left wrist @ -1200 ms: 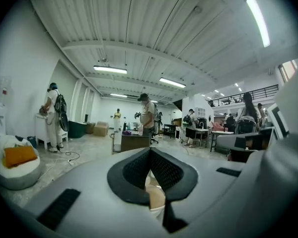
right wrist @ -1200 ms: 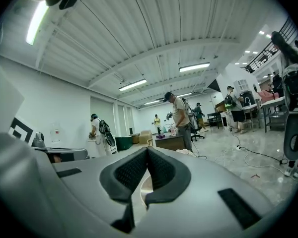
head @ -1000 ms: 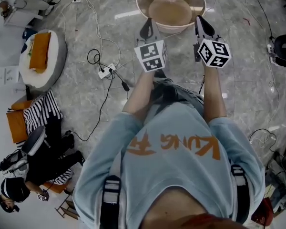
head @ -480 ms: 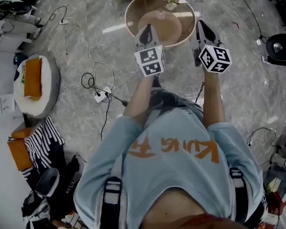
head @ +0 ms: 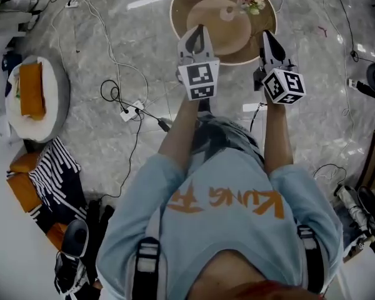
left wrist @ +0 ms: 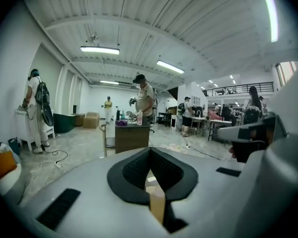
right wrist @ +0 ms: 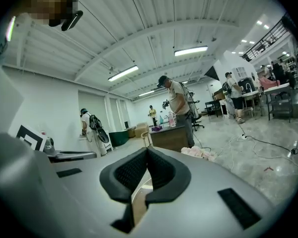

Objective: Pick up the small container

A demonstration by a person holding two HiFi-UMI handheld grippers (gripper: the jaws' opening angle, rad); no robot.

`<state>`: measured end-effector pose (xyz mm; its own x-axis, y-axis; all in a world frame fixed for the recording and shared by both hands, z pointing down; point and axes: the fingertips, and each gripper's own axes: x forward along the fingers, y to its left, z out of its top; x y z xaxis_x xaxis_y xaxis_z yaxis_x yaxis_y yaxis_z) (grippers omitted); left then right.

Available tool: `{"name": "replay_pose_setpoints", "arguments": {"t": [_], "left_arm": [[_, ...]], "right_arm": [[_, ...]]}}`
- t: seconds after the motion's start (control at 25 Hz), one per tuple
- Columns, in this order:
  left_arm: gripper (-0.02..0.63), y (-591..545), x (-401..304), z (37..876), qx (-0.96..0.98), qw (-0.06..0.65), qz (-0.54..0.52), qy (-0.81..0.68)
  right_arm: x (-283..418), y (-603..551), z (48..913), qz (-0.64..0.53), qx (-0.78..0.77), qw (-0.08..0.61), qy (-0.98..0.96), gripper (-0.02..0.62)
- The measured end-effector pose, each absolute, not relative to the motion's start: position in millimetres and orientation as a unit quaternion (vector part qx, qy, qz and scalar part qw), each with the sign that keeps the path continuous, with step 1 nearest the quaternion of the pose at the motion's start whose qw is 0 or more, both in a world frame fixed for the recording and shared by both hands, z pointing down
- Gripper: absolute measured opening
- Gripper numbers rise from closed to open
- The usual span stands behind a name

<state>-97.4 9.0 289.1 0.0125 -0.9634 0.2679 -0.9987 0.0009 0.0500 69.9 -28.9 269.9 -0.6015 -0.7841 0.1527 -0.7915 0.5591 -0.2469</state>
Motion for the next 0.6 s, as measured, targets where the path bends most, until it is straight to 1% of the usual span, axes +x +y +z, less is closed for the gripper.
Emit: {"name": "replay_pose_setpoints", "arguments": {"t": [0.12,0.28,0.44,0.6], "left_arm": [[0.023,-17,-120,307,0.708,0.125,0.100,-0.688],[0.023,-52,-126,327,0.727,0.139,0.119,-0.662],[0.023,-77,-110,353,0.743,0.155,0.126,-0.638],[0.023,-96,-95,396,0.753,0.170,0.144,-0.619]], "right_arm": [[38,-56,284,0.154,0.444,0.029,-0.882,0.012],[17,-78,298,0.152,0.443,0.060,-0.882,0.012],[30,-88,335,0.172,0.450,0.088,-0.872,0.012],[41,-96,391,0.203,0.445,0.113,-0.865,0.012]]}}
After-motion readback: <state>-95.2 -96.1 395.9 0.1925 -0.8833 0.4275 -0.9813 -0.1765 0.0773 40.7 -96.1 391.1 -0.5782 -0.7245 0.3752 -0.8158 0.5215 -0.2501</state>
